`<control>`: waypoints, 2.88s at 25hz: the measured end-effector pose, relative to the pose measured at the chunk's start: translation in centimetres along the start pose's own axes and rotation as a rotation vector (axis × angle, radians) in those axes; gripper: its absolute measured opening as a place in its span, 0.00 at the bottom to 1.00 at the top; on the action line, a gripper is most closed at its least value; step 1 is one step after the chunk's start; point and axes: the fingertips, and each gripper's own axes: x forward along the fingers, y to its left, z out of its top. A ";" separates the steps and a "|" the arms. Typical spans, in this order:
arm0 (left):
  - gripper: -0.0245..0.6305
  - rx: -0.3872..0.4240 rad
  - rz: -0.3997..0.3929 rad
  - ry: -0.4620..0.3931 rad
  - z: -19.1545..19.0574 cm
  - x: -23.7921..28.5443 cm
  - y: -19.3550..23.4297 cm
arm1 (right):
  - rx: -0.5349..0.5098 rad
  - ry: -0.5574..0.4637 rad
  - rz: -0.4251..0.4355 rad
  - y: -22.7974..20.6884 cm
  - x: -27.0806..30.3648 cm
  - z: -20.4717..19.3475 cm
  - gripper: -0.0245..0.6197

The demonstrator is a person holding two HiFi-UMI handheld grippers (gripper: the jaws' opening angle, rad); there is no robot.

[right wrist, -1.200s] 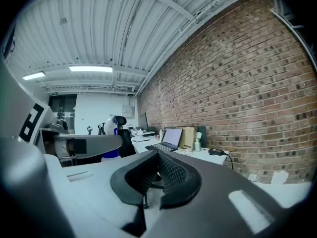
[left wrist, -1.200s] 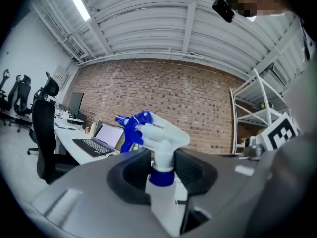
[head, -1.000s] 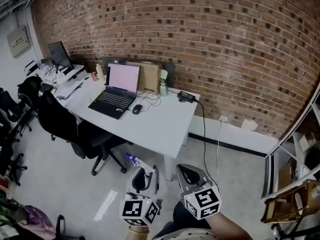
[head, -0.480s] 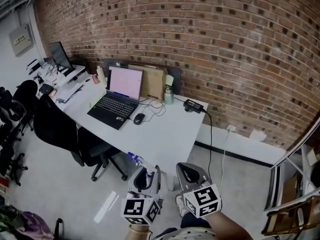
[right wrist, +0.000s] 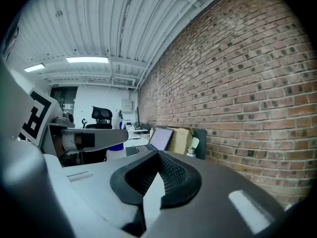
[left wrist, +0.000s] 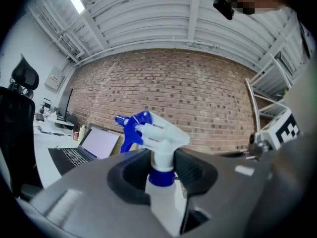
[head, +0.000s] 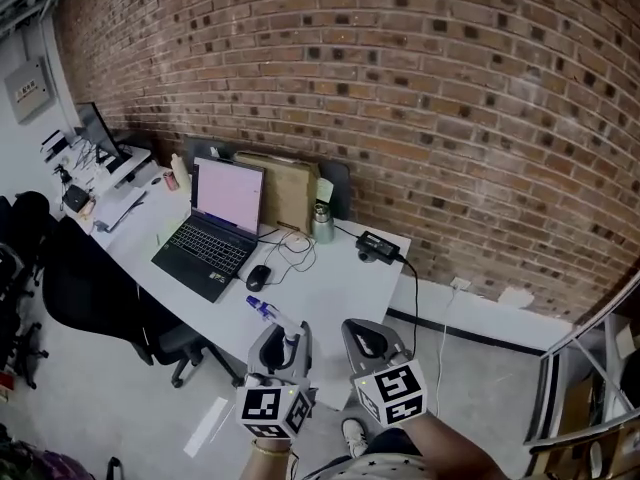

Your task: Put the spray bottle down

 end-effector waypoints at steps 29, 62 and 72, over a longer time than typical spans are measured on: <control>0.25 -0.001 0.021 0.028 -4.0 17.0 4.8 | 0.048 0.075 0.019 -8.0 11.6 -2.2 0.04; 0.11 -0.018 0.096 0.104 -2.6 2.2 2.4 | 0.083 0.025 0.030 -0.4 3.9 -0.8 0.04; 0.05 -0.044 0.122 0.115 -2.7 -6.4 2.7 | 0.076 -0.003 0.026 6.1 -1.3 -1.2 0.04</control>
